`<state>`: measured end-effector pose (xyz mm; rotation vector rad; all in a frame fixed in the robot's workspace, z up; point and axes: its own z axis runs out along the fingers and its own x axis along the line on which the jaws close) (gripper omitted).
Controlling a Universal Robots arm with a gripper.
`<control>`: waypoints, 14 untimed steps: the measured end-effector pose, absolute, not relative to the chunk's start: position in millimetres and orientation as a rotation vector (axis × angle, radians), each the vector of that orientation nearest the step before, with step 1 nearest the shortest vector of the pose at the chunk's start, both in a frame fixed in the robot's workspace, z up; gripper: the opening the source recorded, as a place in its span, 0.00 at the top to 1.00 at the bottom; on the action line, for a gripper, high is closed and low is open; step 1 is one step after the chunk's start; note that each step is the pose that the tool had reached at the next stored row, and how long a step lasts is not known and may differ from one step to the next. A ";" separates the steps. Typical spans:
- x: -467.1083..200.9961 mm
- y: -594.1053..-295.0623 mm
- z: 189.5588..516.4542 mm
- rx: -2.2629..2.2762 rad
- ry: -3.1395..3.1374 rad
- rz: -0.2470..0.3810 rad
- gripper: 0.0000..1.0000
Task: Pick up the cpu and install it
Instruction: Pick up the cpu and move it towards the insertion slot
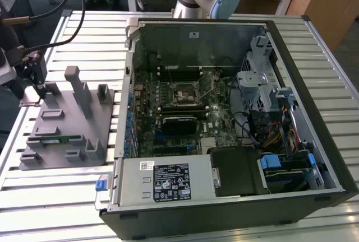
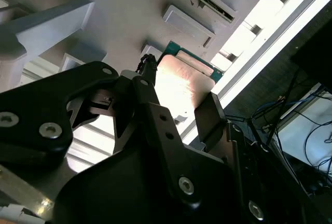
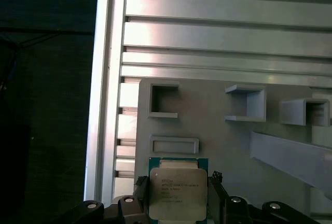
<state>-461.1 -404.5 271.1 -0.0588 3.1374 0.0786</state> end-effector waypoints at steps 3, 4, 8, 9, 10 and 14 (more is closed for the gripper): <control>-461.1 -404.5 275.9 -0.059 3.137 0.079 0.46; -461.1 -404.5 277.4 -0.059 3.137 0.079 0.46; -461.1 -404.5 282.7 -0.059 3.137 0.080 0.46; -461.1 -404.5 284.1 -0.059 3.137 0.080 0.46; -461.0 -404.5 285.5 -0.059 3.137 0.080 0.46; -461.1 -404.5 290.8 -0.059 3.137 0.080 0.46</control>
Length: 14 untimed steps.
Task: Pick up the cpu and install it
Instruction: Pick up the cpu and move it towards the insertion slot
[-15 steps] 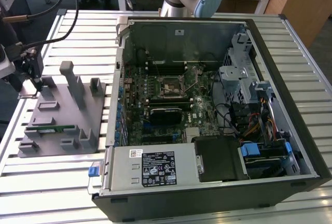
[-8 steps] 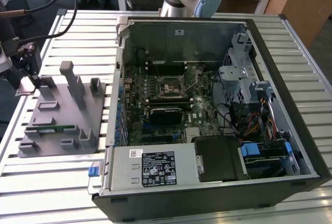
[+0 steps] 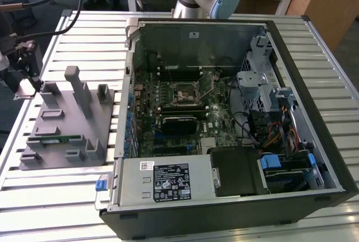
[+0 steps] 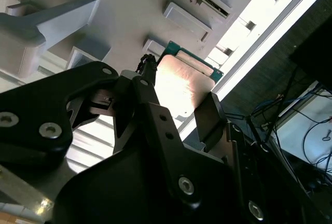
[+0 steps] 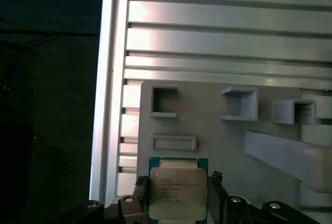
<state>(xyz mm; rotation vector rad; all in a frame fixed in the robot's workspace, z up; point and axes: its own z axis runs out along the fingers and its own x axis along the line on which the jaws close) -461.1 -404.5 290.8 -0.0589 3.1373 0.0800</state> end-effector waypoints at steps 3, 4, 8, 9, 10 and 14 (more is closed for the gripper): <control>-461.1 -404.5 293.6 -0.059 3.137 0.080 0.46; -461.1 -404.5 294.8 -0.059 3.137 0.080 0.46; -461.0 -404.5 301.0 -0.059 3.137 0.080 0.46; -461.1 -404.5 303.2 -0.059 3.137 0.080 0.46; -461.1 -404.5 305.0 -0.059 3.137 0.080 0.46; -461.1 -404.5 312.9 -0.059 3.137 0.081 0.46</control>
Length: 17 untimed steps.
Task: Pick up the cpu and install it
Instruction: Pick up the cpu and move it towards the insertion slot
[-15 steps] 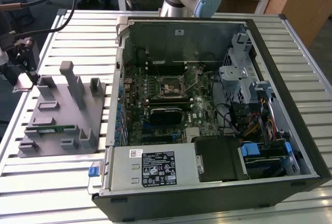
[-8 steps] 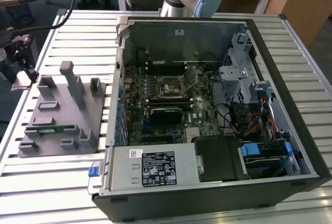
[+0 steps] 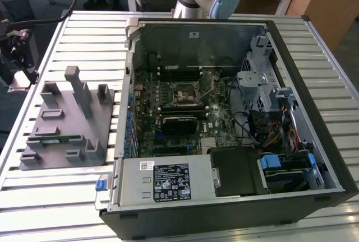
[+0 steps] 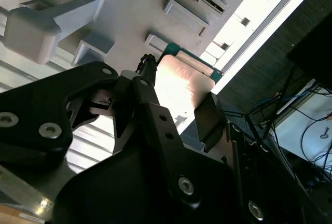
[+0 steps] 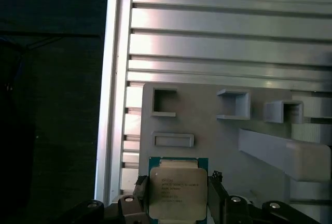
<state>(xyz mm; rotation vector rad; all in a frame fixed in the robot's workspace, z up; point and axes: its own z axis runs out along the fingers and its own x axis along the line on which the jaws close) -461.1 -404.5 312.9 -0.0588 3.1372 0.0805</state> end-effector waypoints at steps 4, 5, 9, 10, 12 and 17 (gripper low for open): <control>-461.1 -404.5 322.5 -0.059 3.137 0.081 0.46; -461.0 -404.5 325.0 -0.059 3.137 0.081 0.46; -461.1 -404.5 333.3 -0.059 3.137 0.081 0.46; -461.1 -404.5 335.2 -0.059 3.137 0.081 0.46; -461.1 -404.5 339.0 -0.059 3.137 0.081 0.46; -461.1 -404.5 348.5 -0.059 3.137 0.082 0.46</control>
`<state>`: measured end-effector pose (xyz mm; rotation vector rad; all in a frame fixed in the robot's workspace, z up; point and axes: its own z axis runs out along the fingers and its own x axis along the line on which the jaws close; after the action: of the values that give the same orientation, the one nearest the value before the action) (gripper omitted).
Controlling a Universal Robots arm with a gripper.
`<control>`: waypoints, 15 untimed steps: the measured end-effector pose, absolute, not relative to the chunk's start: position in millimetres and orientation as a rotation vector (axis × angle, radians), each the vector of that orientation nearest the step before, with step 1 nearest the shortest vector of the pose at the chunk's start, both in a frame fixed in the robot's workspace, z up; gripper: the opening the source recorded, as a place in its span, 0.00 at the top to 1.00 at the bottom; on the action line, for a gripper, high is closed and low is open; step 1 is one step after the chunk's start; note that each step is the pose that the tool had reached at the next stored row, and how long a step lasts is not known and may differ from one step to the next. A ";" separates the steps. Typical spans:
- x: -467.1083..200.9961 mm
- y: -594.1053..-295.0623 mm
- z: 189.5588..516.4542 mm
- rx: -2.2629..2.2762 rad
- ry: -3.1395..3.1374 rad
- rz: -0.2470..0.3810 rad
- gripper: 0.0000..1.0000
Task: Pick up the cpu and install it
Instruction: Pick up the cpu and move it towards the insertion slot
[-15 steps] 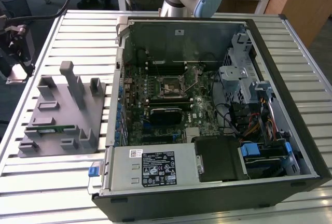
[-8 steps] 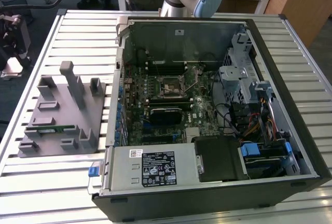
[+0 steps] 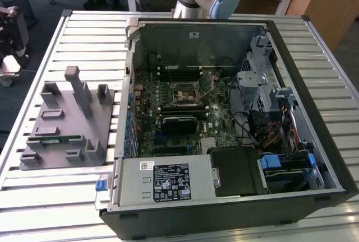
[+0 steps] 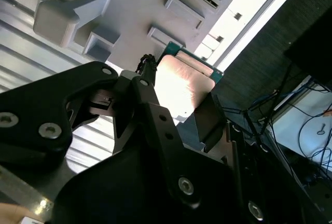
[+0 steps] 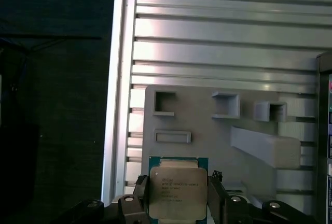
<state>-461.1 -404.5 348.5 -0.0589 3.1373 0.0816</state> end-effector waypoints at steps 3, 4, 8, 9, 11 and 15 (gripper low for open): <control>-461.0 -404.5 354.3 -0.059 3.137 0.082 0.46; -461.0 -404.5 356.7 -0.059 3.137 0.082 0.46; -461.0 -404.5 365.7 -0.059 3.137 0.082 0.46; -461.0 -404.5 367.9 -0.059 3.137 0.082 0.46; -461.0 -404.5 372.5 -0.059 3.137 0.082 0.46; -461.1 -404.4 382.1 -0.059 3.137 0.082 0.46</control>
<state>-461.1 -404.4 382.1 -0.0589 3.1372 0.0816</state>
